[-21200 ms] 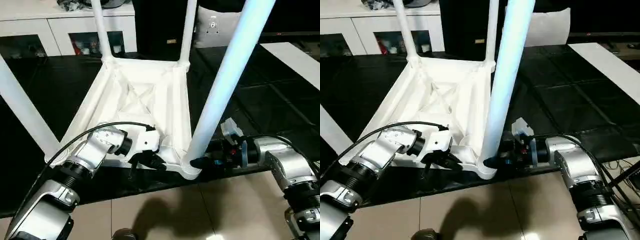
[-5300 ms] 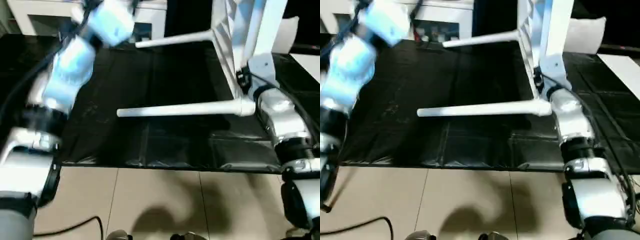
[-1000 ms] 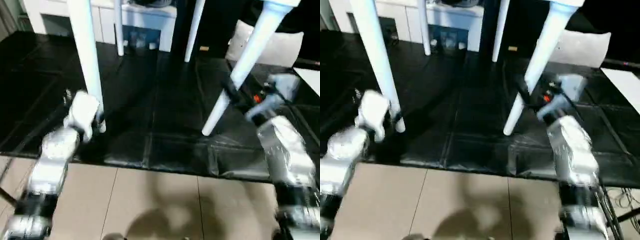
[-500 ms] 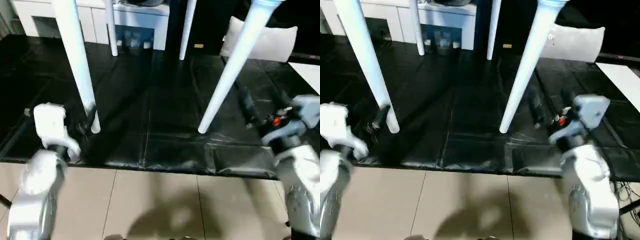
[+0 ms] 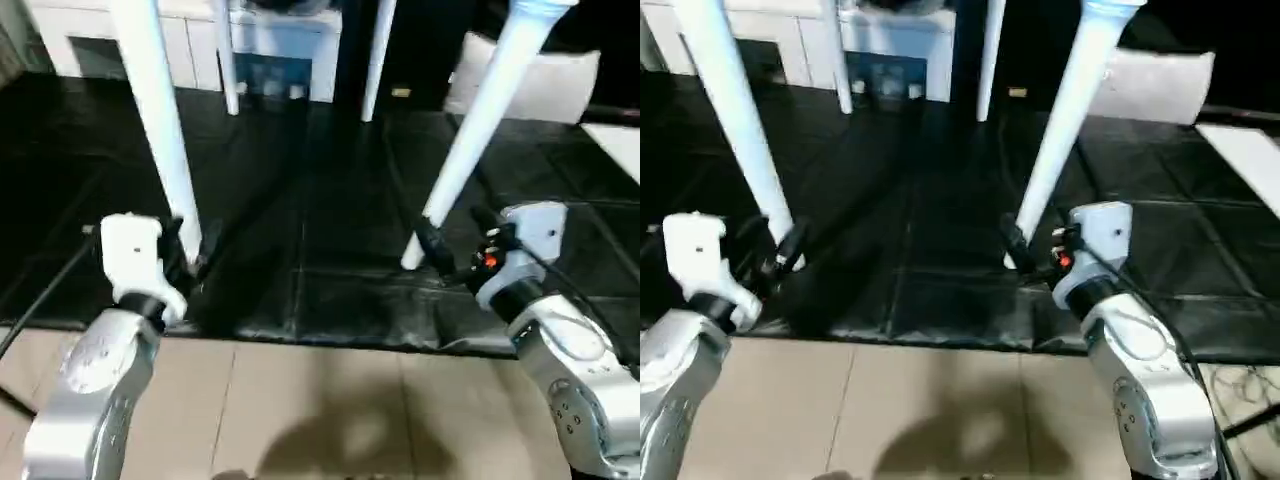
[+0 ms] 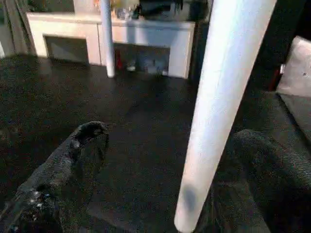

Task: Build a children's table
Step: Flip table

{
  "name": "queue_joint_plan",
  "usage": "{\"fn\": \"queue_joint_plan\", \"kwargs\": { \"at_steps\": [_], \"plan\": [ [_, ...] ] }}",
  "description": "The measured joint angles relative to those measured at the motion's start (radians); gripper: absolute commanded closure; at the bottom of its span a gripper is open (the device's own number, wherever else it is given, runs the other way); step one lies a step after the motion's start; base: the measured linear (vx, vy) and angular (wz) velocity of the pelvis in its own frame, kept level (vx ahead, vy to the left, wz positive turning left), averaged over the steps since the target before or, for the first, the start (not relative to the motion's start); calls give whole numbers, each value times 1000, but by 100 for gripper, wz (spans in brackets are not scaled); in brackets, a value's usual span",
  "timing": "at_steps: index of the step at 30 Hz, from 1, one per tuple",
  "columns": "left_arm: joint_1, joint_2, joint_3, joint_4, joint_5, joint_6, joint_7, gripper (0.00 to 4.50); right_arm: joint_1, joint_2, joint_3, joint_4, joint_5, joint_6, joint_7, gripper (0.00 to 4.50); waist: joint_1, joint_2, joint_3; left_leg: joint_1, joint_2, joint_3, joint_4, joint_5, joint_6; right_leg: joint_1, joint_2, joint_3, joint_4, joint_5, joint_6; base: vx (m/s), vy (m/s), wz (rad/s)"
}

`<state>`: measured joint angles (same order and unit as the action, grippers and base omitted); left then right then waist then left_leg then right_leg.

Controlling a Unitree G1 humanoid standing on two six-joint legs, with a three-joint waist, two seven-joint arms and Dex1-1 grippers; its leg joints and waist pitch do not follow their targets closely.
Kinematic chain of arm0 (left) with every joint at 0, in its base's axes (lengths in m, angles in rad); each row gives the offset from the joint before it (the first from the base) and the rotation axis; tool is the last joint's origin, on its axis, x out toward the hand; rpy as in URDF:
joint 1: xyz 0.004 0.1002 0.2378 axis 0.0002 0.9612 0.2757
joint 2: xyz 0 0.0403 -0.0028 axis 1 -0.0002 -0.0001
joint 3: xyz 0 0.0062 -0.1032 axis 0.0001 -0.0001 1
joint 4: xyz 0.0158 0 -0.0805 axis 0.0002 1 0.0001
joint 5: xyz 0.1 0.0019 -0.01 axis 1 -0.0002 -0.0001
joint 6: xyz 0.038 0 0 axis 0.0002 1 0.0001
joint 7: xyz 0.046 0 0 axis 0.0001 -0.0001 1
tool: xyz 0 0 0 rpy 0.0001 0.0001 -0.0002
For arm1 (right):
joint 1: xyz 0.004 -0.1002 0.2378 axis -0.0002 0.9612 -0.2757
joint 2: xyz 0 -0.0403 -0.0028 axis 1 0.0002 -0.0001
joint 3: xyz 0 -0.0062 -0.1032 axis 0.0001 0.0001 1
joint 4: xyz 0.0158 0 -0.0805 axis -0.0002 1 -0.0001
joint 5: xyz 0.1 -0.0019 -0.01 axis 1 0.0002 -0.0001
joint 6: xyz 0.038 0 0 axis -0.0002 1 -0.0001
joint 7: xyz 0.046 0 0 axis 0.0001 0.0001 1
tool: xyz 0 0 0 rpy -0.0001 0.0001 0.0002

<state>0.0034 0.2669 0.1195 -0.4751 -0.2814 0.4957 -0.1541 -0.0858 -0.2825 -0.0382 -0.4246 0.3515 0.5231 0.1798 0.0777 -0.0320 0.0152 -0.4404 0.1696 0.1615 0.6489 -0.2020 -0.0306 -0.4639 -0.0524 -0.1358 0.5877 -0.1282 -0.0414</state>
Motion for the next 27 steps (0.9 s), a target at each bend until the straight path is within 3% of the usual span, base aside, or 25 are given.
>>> {"fn": "queue_joint_plan", "kwargs": {
  "at_steps": [2,3,4,5,6,7,8,9,10,11,12,13,15,16,18,20,22,24,27],
  "plan": [
    [-1,0,-1,0,-1,7,-1,161,15,4,0,-1,-1,5,-4,0,2,12,-7,-43,5,-9,18,3,11,-28,0,-14,-6,16,-3,-45,6,4],
    [-1,1,0,0,-2,10,-4,161,22,5,0,-1,-2,15,-7,0,7,17,-6,-54,11,-10,19,7,20,-32,1,-19,-18,26,-9,-133,14,4],
    [1,2,0,0,-7,16,-7,161,26,7,0,-3,-4,16,-11,0,10,26,0,-53,15,-9,20,10,24,-27,2,-22,-26,25,-5,-133,14,4],
    [6,5,1,-1,-10,24,-9,161,35,11,0,-7,-6,16,-14,0,10,36,8,-42,23,-4,20,10,23,-15,3,-23,-26,16,2,-151,5,-3],
    [12,18,10,-5,-22,34,-14,161,47,27,2,-13,-9,16,-23,0,23,45,34,-15,26,9,13,7,9,-2,-1,-9,68,-68,24,-192,-17,11],
    [5,30,14,-12,-34,38,-22,161,77,37,1,-33,-10,14,-32,0,38,43,43,-3,29,35,13,7,9,1,-10,3,183,-128,22,-192,-17,11],
    [0,33,24,-25,-45,37,-32,161,92,38,2,-42,-10,14,-36,0,71,21,42,5,32,66,16,8,9,27,-8,47,243,-183,24,-121,-80,17],
    [6,32,51,-48,-59,29,-45,161,75,42,9,-46,-9,11,-38,0,90,-14,42,3,34,91,41,-2,-4,42,2,103,261,-277,29,-94,-145,10],
    [31,38,63,-54,-70,27,-57,131,72,51,16,-48,-9,8,-37,0,100,-8,50,-9,25,52,89,-19,-17,35,3,100,265,-281,27,-94,-145,10],
    [57,39,65,-49,-77,30,-66,125,87,60,26,-51,-9,6,-37,0,115,8,52,-1,7,-9,131,-27,-7,44,17,105,260,-281,27,-112,-82,1],
    [64,45,65,-48,-79,34,-77,125,101,70,32,-51,0,6,-29,0,121,23,57,22,-15,-59,148,-45,-18,52,22,107,248,-281,27,0,0,0],
    [54,63,66,-51,-80,30,-93,119,110,78,39,-47,8,-5,-16,0,121,29,59,48,-26,-71,101,-82,-46,56,27,108,234,-279,26,0,0,0],
    [49,114,79,-33,-80,15,-137,89,124,105,62,-17,24,-48,24,0,113,45,68,61,-23,-63,51,-70,-50,67,32,109,177,-244,16,-118,36,11],
    [48,122,91,-19,-81,11,-148,77,121,108,76,-2,27,-64,40,0,108,43,65,64,-23,-64,37,-70,-50,81,30,102,148,-221,11,-115,48,1],
    [48,124,102,15,-93,3,-174,74,124,109,97,16,36,-86,84,0,93,58,61,71,-23,-63,17,-64,-48,106,26,92,86,-145,15,-37,84,-8],
    [50,124,82,31,-102,-6,-211,52,134,87,115,17,40,-105,131,0,82,61,58,79,-24,-56,12,-64,-48,116,21,92,67,-127,22,-37,72,-2],
    [79,112,45,34,-122,-22,-257,30,173,62,127,20,53,-117,193,0,72,57,53,90,-29,-40,-10,-64,-48,121,7,92,55,-128,24,0,0,0],
    [100,84,13,43,-157,-30,-302,17,177,17,127,37,74,-126,275,0,64,53,48,91,-31,-33,-18,-63,-46,122,1,92,47,-127,27,0,0,0],
    [150,77,-26,90,-161,-47,-352,7,216,-68,160,85,69,-163,400,0,56,55,44,89,-29,-21,-33,-16,-11,119,-1,92,45,-111,43,0,0,0]
  ]
}}
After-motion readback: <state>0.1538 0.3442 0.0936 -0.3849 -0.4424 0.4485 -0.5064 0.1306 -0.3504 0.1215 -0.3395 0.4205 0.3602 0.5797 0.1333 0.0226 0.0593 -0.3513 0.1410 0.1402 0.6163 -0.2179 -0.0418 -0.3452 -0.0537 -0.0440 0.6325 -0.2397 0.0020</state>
